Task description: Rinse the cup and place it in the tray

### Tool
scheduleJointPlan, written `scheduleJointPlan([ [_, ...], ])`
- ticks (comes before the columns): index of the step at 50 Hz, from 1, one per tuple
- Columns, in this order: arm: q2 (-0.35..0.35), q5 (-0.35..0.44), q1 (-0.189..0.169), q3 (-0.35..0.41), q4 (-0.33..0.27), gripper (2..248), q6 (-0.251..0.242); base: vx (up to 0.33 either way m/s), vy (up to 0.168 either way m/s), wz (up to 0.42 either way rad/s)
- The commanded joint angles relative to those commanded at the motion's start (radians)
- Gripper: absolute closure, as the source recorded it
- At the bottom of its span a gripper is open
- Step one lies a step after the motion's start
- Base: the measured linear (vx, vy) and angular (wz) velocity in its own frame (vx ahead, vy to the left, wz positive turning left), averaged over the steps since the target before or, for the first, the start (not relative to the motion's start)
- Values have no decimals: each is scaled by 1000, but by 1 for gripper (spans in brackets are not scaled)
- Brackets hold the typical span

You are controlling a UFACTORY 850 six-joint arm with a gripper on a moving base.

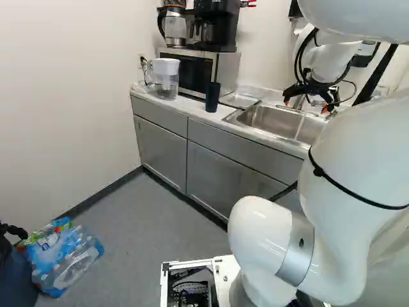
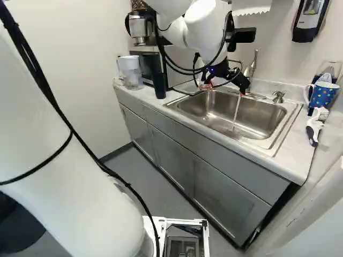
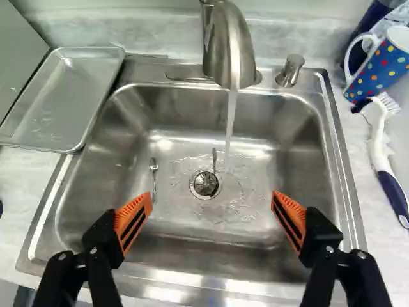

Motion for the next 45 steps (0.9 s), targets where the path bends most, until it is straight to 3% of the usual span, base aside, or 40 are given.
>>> scheduleJointPlan([
  [23,3,0,3,3,0,3,0,0,0,0],
  [45,64,0,61,60,0,3,0,0,0,0],
])
